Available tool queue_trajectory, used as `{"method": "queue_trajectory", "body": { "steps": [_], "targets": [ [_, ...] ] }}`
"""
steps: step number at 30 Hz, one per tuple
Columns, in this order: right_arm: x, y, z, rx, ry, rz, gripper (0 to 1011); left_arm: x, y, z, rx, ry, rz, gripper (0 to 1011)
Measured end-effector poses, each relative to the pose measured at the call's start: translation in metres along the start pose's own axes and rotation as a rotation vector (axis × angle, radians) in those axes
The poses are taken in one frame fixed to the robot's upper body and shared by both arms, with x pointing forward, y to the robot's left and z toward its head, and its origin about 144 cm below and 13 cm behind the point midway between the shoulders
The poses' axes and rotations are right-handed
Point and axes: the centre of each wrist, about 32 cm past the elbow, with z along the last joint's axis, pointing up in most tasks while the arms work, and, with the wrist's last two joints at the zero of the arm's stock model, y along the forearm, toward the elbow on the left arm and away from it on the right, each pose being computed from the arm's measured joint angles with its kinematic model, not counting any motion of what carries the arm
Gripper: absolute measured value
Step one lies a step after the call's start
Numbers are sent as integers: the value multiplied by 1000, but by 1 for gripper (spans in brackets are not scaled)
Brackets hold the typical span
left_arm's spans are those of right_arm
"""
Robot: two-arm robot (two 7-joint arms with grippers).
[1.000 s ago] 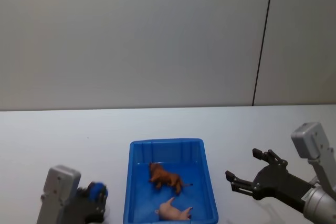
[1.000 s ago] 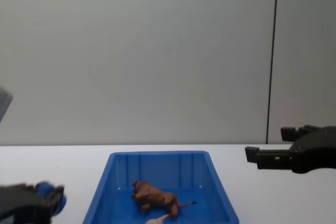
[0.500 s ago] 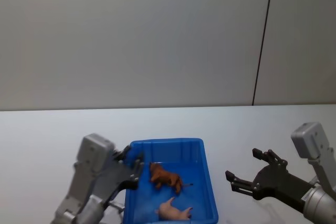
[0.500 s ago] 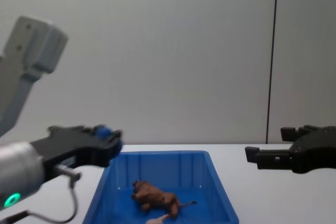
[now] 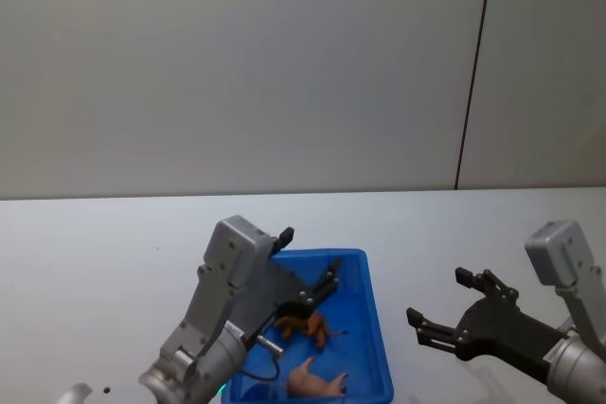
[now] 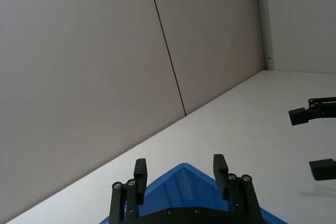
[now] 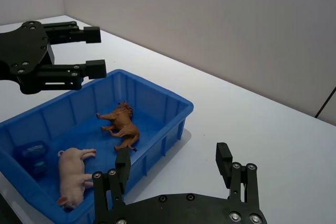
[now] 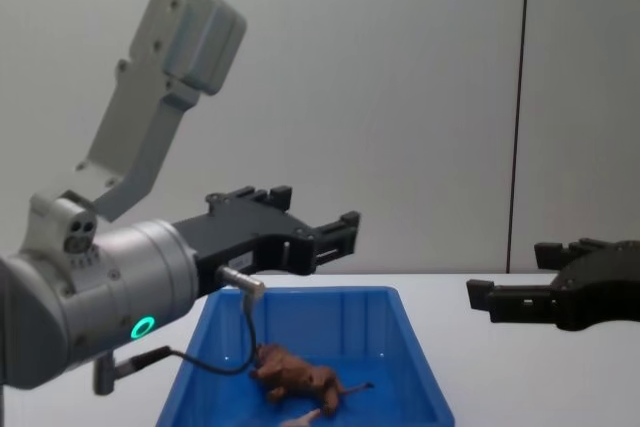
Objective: Pick up the two dolls from the table and place them into the box.
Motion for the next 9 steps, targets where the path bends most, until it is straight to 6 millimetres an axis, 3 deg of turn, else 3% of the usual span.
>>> {"method": "queue_trajectory", "body": {
  "steps": [9],
  "targets": [
    [0,0,0,0,0,0,1001,0,-3,5,-32,-16,-27,1000]
  ]
}}
